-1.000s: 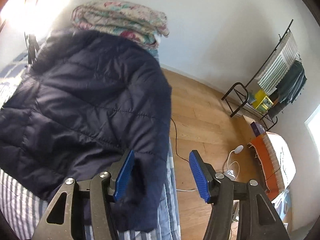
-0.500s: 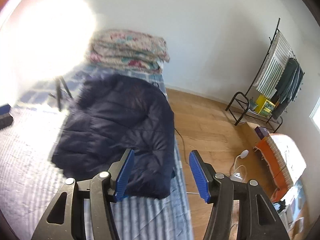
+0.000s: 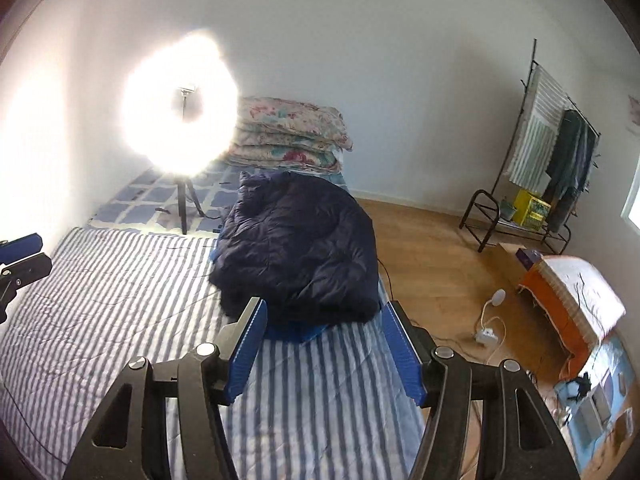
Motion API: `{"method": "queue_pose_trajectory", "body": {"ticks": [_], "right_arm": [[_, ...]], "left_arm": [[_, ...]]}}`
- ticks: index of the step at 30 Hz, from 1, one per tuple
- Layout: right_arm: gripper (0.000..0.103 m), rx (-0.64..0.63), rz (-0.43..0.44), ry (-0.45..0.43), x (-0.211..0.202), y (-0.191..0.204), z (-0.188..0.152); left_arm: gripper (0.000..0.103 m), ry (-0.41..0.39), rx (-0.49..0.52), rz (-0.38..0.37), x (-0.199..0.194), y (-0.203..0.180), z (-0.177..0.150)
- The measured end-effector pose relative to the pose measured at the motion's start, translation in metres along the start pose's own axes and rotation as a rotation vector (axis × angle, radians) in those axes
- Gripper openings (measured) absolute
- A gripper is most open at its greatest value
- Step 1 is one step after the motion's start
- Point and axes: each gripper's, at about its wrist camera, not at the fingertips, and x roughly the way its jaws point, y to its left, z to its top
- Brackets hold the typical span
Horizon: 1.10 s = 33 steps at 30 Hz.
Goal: Fold large clothes
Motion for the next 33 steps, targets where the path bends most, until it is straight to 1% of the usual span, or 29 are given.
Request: {"method": "queue_pose_trajectory", "body": {"ticks": [4, 7, 8, 9, 10, 11, 12, 14, 16, 17, 18, 19, 22, 23, 24, 25, 27, 30, 33], "right_arm": [[0.064, 0.012, 0.019, -0.012, -0.025, 0.014, -0.022], [0.069, 0.009, 0.02, -0.032, -0.041, 0.025, -0.036], [0.069, 0.008, 0.024, -0.037, -0.045, 0.029, -0.04], [0.069, 0.006, 0.024, -0.044, -0.049, 0.033, -0.044], [0.07, 0.006, 0.02, -0.051, -0.054, 0.037, -0.048], [0.071, 0.006, 0.018, -0.061, -0.058, 0.038, -0.051], [0.076, 0.009, 0.015, -0.073, -0.062, 0.041, -0.054], [0.077, 0.012, 0.015, -0.089, -0.065, 0.043, -0.056], [0.079, 0.008, 0.008, -0.102, -0.065, 0.044, -0.057], [0.082, 0.005, 0.01, -0.107, -0.066, 0.046, -0.059], [0.087, 0.007, 0.013, -0.113, -0.066, 0.048, -0.061], [0.09, 0.012, 0.013, -0.12, -0.067, 0.049, -0.062], [0.094, 0.032, 0.012, -0.13, -0.069, 0.051, -0.069], [0.094, 0.036, 0.017, -0.126, -0.068, 0.051, -0.07], [0.097, 0.037, 0.02, -0.125, -0.067, 0.052, -0.072], [0.099, 0.038, 0.019, -0.125, -0.067, 0.053, -0.074], [0.102, 0.028, 0.005, -0.135, -0.066, 0.057, -0.077], [0.103, 0.017, -0.012, -0.147, -0.066, 0.061, -0.079], [0.103, 0.029, -0.003, -0.14, -0.061, 0.062, -0.079]], "left_arm": [[0.05, -0.008, 0.015, 0.016, -0.027, -0.002, -0.02], [0.05, -0.015, 0.012, 0.018, -0.041, -0.003, -0.033], [0.054, -0.017, 0.003, 0.017, -0.045, -0.003, -0.037], [0.063, -0.023, -0.005, 0.016, -0.05, -0.002, -0.042], [0.066, -0.031, -0.007, 0.016, -0.055, -0.002, -0.046], [0.069, -0.046, -0.003, 0.021, -0.06, -0.002, -0.05], [0.069, -0.055, 0.003, 0.031, -0.064, -0.003, -0.054], [0.07, -0.066, 0.015, 0.05, -0.069, -0.004, -0.06], [0.074, -0.062, 0.007, 0.039, -0.071, -0.002, -0.065], [0.079, -0.063, 0.003, 0.038, -0.072, -0.002, -0.068], [0.082, -0.064, 0.001, 0.041, -0.072, -0.001, -0.07], [0.083, -0.065, 0.003, 0.045, -0.072, -0.001, -0.072], [0.092, -0.06, 0.004, 0.052, -0.073, 0.0, -0.077], [0.099, -0.057, 0.007, 0.055, -0.072, 0.0, -0.079], [0.102, -0.057, 0.012, 0.06, -0.073, 0.001, -0.08], [0.102, -0.063, 0.017, 0.064, -0.074, 0.001, -0.081], [0.102, -0.083, 0.029, 0.09, -0.077, 0.002, -0.083], [0.103, -0.09, 0.049, 0.133, -0.078, 0.003, -0.085], [0.103, -0.075, 0.058, 0.162, -0.073, 0.004, -0.087]]}}
